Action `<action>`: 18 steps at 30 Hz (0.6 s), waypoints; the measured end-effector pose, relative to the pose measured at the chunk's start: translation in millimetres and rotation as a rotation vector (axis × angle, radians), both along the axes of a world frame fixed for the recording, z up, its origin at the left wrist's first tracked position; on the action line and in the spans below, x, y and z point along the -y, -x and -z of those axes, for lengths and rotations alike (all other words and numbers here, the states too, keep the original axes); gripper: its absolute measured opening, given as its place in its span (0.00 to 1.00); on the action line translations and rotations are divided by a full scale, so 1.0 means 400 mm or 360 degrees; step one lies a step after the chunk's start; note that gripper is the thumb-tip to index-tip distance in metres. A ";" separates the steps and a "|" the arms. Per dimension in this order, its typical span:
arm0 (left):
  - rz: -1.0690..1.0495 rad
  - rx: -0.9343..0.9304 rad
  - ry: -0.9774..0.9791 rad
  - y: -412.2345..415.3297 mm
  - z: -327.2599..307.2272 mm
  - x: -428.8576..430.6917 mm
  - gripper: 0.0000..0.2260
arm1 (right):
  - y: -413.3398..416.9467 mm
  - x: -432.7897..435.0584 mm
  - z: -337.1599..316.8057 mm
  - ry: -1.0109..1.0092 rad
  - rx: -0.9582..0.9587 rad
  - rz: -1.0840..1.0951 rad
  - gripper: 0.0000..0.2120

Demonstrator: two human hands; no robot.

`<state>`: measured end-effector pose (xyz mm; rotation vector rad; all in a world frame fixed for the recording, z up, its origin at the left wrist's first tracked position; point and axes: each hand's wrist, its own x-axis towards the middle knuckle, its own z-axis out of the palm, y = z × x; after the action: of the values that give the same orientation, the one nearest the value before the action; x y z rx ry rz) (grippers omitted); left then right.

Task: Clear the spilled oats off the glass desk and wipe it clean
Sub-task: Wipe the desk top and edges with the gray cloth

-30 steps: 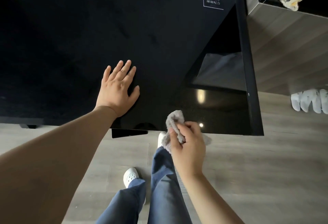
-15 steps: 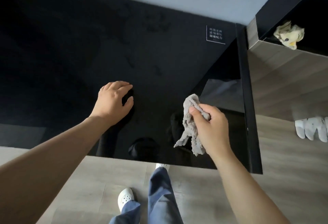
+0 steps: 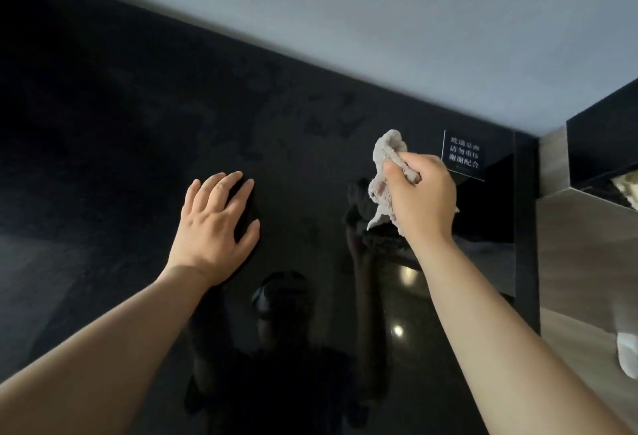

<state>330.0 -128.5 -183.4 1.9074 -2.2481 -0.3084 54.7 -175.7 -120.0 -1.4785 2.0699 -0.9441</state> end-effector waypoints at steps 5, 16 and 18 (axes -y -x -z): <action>-0.0032 -0.0066 -0.0012 -0.001 -0.003 0.007 0.28 | 0.024 0.222 0.049 0.0082 -0.0274 0.0043 0.13; -0.0031 -0.0078 -0.0047 -0.004 -0.008 0.013 0.27 | -0.072 0.333 0.144 -0.0029 -0.0780 -0.0082 0.10; -0.0032 -0.0085 -0.0054 -0.005 -0.011 0.015 0.27 | -0.088 0.270 0.144 0.0071 -0.0640 -0.0235 0.07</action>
<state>331.9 -134.7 -179.1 1.9139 -2.2018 -0.3927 89.9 -283.6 -177.6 -1.9453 2.1759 -0.6814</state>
